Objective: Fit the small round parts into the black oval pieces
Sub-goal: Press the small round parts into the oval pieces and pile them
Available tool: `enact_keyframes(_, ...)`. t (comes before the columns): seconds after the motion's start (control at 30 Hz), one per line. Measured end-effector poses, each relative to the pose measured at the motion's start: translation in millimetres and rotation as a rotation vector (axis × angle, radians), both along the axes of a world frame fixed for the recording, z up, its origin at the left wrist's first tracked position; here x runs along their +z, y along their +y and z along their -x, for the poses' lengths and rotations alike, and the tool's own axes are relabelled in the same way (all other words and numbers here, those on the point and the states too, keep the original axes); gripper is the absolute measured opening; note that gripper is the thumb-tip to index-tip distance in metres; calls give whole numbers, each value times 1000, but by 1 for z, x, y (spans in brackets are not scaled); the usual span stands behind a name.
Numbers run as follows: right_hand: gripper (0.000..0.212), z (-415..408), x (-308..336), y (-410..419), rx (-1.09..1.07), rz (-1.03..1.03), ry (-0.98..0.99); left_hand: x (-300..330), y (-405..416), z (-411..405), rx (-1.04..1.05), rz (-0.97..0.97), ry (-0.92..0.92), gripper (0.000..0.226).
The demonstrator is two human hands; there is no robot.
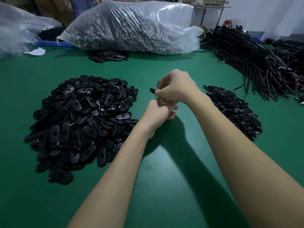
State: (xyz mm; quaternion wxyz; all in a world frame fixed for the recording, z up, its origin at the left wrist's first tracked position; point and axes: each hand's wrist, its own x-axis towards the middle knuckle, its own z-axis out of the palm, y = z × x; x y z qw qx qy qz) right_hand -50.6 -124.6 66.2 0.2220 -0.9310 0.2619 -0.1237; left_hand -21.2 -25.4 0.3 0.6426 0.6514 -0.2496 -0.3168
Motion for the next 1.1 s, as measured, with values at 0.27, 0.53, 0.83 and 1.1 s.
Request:
enact_keyframes(0.27, 31, 71, -36, -20, -130, -379, -312, -6, -4, 3, 1, -17, -1, 10)
enact_keyframes(0.53, 12, 91, -37, -26, -40, -753, -304, -10, -1, 8, 14, -57, -117, 13)
enact_keyframes(0.83, 11, 133, -28, -61, -236, -228, 161, -10, 0, 5, 51, -1, -59, 13)
enact_keyframes(1.1, 7, 120, -30, -55, -252, -126, 181, -11, 2, 4, 61, 36, -37, 14)
